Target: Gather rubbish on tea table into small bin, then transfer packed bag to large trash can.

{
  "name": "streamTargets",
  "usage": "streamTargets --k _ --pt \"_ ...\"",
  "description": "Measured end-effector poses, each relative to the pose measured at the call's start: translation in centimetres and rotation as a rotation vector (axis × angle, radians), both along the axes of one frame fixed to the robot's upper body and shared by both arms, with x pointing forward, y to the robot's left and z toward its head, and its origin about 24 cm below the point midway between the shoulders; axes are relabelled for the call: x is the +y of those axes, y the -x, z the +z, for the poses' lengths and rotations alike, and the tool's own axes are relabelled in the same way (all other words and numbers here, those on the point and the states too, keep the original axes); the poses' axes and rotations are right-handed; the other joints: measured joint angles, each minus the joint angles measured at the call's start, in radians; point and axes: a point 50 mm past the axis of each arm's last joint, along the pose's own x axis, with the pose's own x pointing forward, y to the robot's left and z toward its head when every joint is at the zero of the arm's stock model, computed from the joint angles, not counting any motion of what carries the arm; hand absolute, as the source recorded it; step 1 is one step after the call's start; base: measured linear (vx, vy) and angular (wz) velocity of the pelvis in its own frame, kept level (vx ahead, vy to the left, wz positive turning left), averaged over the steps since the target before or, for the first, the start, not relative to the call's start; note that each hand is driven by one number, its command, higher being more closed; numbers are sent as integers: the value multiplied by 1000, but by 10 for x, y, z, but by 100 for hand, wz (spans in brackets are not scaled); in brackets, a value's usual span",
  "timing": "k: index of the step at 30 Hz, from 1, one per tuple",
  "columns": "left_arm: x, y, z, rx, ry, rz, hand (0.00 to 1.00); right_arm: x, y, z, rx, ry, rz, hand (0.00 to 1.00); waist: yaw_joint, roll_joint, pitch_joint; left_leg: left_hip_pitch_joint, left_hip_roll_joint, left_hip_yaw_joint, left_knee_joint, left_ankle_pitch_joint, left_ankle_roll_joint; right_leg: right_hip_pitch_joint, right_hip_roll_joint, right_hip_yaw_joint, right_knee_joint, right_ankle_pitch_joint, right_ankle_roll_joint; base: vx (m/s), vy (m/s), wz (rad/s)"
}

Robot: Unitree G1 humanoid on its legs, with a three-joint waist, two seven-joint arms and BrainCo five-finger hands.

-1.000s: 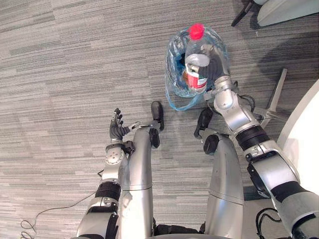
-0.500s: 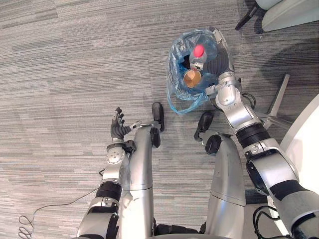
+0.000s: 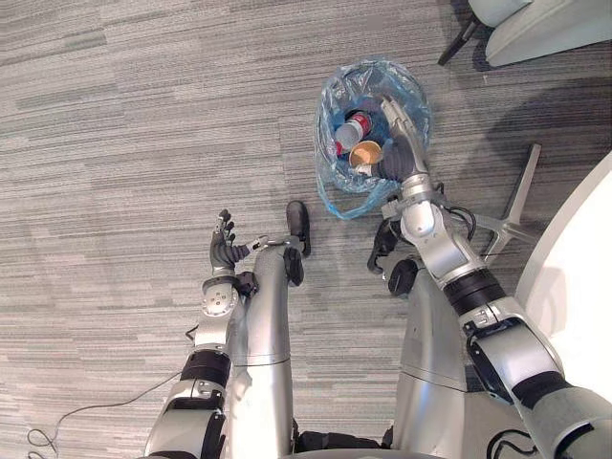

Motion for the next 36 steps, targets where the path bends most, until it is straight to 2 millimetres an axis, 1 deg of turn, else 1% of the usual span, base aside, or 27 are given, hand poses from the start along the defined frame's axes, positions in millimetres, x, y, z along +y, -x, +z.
streamTargets --k 2,3,4,5,7,12,16,17,20,23,26,30,33,36 --pt "1 2 -3 12 -1 3 0 1 2 -8 11 29 -3 0 -1 -7 -3 13 4 2 -8 0 0 11 6 1 -10 1 -1 -5 6 -6" --pt "3 4 -5 17 -5 8 0 5 4 -15 19 65 3 0 -1 -18 -9 18 4 6 -20 1 -1 11 6 3 -17 2 -4 0 0 0" --pt "4 5 -6 22 -5 10 0 6 5 -20 24 100 4 0 -2 -22 -11 22 5 6 -27 2 -3 15 8 2 -24 4 -4 0 0 0" --pt "4 5 -6 23 -6 10 0 8 6 -23 26 126 5 0 -2 -22 -11 24 5 5 -30 2 -3 18 8 0 -26 4 -3 0 0 0" --pt "4 6 -8 30 -12 11 0 11 11 -37 41 214 9 0 -4 -22 -11 33 5 5 -35 4 -6 28 9 -2 -32 4 -3 0 0 0" --pt "4 6 -9 32 -12 13 0 16 14 -57 87 327 24 0 -7 -22 -11 33 5 4 -35 4 -7 30 9 -4 -34 4 -3 0 0 0" --pt "4 6 -10 35 -12 15 0 17 12 -73 148 380 16 0 -8 -22 -11 32 4 2 -37 4 -7 31 8 -6 -35 4 -3 0 0 0" --pt "4 6 -10 34 -12 15 0 17 12 -82 185 413 20 0 -8 -22 -11 31 4 1 -39 4 -7 30 8 -7 -36 4 -3 0 0 0" --pt "4 6 -10 31 -12 15 0 16 11 -88 211 442 16 0 -7 -22 -11 30 3 1 -48 4 -7 28 7 -9 -40 4 -3 -4 1 2" --pt "4 5 -9 26 -13 15 0 14 9 -98 263 458 -12 0 -6 -22 -11 26 2 2 -64 10 -15 23 6 -13 -47 4 -4 -5 -2 5" --pt "4 5 -8 16 -13 17 0 14 5 -101 289 466 -29 0 -6 -22 -11 20 2 -1 -67 12 -18 17 6 -17 -48 3 -5 1 -2 1" --pt "4 0 0 -18 -18 14 0 15 -4 -93 291 476 -54 0 -2 -22 -11 -17 -2 -6 -65 17 -24 -20 2 -21 -37 0 -10 -1 6 5" --pt "4 -4 6 -41 -12 17 0 15 -10 -86 294 481 -84 0 -3 -22 -11 -44 -12 -14 -52 18 -26 -48 -11 -24 -10 -10 -15 -9 12 13" --pt "5 -5 9 -50 -9 25 0 13 -16 -79 294 486 -113 0 -2 -22 -11 -59 -14 -19 -45 18 -26 -62 -15 -27 4 -19 -7 -18 11 6"
